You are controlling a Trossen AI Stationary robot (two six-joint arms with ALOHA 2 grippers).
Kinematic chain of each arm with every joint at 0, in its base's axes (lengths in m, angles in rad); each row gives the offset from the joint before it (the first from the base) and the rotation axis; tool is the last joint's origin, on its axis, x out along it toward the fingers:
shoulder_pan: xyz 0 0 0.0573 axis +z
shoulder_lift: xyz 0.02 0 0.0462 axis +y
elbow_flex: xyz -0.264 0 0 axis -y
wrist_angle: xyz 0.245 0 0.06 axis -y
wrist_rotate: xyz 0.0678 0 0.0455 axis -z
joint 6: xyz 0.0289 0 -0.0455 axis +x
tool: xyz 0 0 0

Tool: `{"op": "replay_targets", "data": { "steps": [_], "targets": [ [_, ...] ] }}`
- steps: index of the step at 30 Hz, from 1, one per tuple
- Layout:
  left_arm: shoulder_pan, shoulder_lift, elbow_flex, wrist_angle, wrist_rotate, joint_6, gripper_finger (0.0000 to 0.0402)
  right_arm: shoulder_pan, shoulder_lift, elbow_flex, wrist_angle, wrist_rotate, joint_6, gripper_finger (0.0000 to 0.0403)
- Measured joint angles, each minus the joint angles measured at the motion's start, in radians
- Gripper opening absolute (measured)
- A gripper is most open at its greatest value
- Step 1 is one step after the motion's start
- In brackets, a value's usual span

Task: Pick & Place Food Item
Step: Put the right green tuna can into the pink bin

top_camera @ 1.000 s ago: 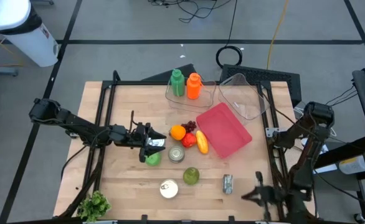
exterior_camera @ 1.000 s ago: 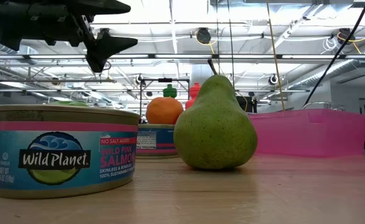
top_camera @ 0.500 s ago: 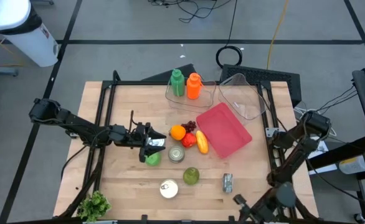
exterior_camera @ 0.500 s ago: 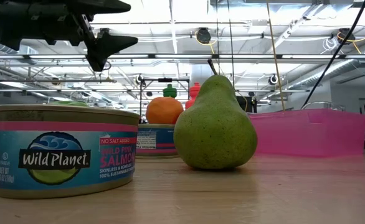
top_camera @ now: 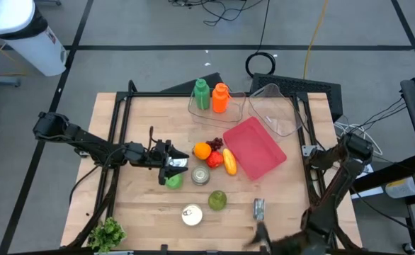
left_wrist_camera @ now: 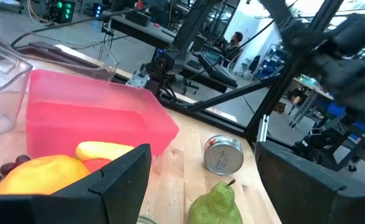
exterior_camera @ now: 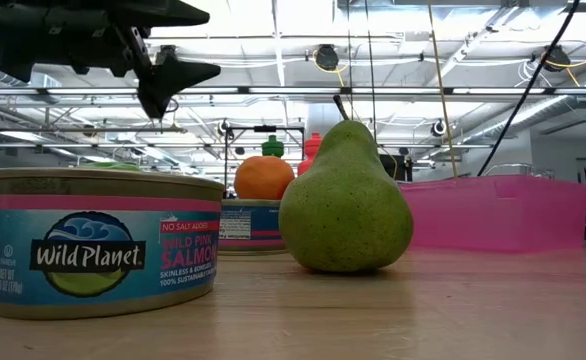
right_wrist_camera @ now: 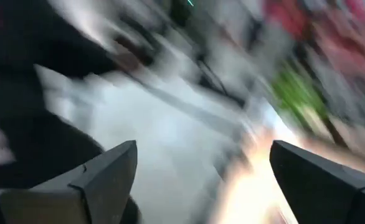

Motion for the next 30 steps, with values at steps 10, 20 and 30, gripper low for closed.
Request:
{"op": "replay_targets", "data": {
  "steps": [10,20,30],
  "targets": [
    [0.000,0.000,0.000,-0.007,0.000,-0.004,0.0299,-0.129,-0.003,0.072,-0.825,-0.220,1.145,0.0327],
    [0.000,0.000,0.000,-0.007,-0.009,0.002,0.0299,-0.191,-0.004,0.061,-1.102,-0.329,1.491,0.0329],
    [0.000,0.000,0.000,-0.007,-0.009,0.001,0.0299,-0.217,-0.003,-0.077,-0.980,-0.377,1.578,0.0329]
  ]
}}
